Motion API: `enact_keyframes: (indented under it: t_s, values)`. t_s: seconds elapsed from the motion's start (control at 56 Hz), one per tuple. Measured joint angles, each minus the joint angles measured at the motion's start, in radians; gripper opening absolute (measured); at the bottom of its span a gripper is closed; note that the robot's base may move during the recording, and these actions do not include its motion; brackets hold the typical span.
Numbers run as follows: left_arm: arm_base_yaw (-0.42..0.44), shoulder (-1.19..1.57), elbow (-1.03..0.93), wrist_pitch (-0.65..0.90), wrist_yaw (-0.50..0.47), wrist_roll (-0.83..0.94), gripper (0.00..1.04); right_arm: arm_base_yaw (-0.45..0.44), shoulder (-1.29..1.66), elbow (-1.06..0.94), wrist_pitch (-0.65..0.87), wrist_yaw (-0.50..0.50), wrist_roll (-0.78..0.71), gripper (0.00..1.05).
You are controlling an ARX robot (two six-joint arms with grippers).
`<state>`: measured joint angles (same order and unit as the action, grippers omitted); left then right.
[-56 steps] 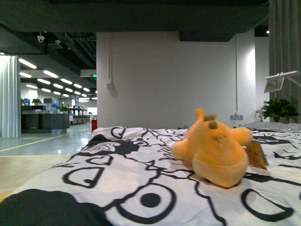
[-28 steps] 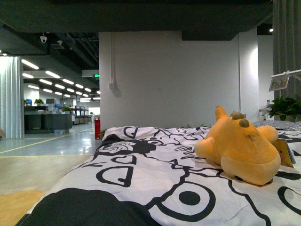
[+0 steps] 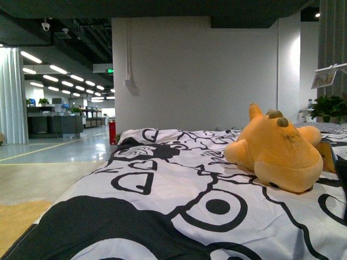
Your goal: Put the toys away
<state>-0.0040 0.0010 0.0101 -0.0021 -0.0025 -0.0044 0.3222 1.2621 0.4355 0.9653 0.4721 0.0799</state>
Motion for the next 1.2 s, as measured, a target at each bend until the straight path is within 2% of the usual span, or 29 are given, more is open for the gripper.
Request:
enact_keyframes:
  t_s: [0.143,0.464,0.893,1.196]
  values:
    - [0.0,0.0,0.0,0.0,0.0,0.0,0.98,0.012,0.176,0.13,0.127,0.069,-0.109,0.98]
    - [0.0,0.0,0.0,0.0,0.0,0.0,0.98,0.041,0.384,0.345,0.274,0.142,-0.343,0.98]
    - [0.0,0.0,0.0,0.0,0.0,0.0,0.98,0.064,0.582,0.615,0.187,0.173,-0.434,0.98]
    - [0.0,0.0,0.0,0.0,0.0,0.0,0.98,0.008,0.67,0.762,0.069,0.266,-0.494,0.98]
